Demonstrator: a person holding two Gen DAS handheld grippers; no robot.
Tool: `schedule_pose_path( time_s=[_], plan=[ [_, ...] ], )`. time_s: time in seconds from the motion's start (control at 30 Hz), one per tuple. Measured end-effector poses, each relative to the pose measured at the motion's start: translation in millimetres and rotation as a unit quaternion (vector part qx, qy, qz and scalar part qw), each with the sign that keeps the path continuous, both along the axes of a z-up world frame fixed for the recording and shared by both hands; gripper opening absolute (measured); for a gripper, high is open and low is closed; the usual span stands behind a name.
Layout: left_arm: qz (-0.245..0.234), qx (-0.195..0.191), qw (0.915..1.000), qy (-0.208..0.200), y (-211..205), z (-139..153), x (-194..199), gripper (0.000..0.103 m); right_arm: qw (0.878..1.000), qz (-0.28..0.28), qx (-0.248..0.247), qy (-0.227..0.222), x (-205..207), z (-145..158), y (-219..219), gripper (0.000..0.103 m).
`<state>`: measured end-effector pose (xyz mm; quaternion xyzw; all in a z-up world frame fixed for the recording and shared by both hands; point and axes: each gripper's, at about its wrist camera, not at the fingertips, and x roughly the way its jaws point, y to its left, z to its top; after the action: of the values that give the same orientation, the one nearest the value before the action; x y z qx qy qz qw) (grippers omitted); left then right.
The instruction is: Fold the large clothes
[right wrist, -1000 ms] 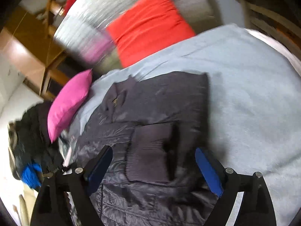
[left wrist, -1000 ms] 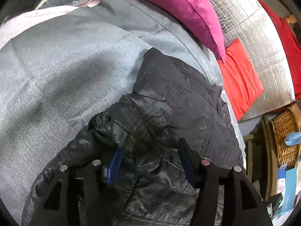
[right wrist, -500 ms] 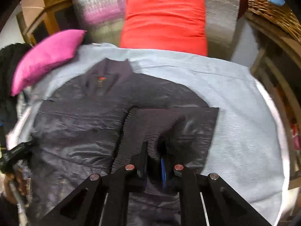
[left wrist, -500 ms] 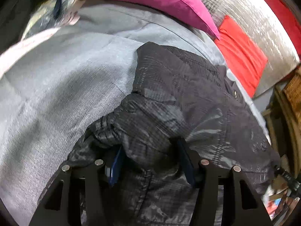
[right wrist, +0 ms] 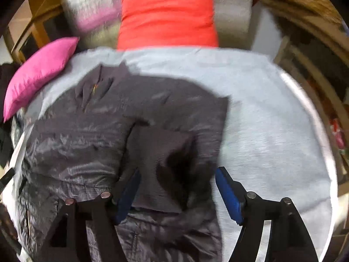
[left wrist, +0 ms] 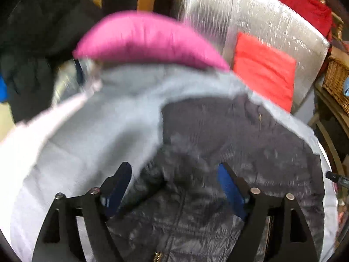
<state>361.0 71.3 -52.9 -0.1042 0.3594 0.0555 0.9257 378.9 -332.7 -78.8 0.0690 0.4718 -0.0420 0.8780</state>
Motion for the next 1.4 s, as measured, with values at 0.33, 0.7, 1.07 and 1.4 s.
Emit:
schedule_pose_path(
  time_s=[0.33,0.7,1.07,1.4],
  plan=[
    [-0.036,0.137,0.9898,0.012,-81.2,-49.8,52.4,0.087,0.992,0.073,-0.029,-0.099,16.0,4.2,78.2,0.074],
    [-0.035,0.091,0.995,0.021,-63.3,-90.9,61.7,0.099,0.99,0.059,-0.104,-0.074,25.0,-59.6,86.5,0.077],
    [-0.037,0.086,0.9953,0.025,-66.3,-93.6,63.0,0.101,0.991,0.035,-0.071,-0.107,29.4,-28.1,95.6,0.078],
    [-0.039,0.087,0.9951,0.026,-65.7,-94.7,65.4,0.101,0.992,0.083,-0.094,-0.02,106.3,-62.1,130.4,0.078]
  ],
)
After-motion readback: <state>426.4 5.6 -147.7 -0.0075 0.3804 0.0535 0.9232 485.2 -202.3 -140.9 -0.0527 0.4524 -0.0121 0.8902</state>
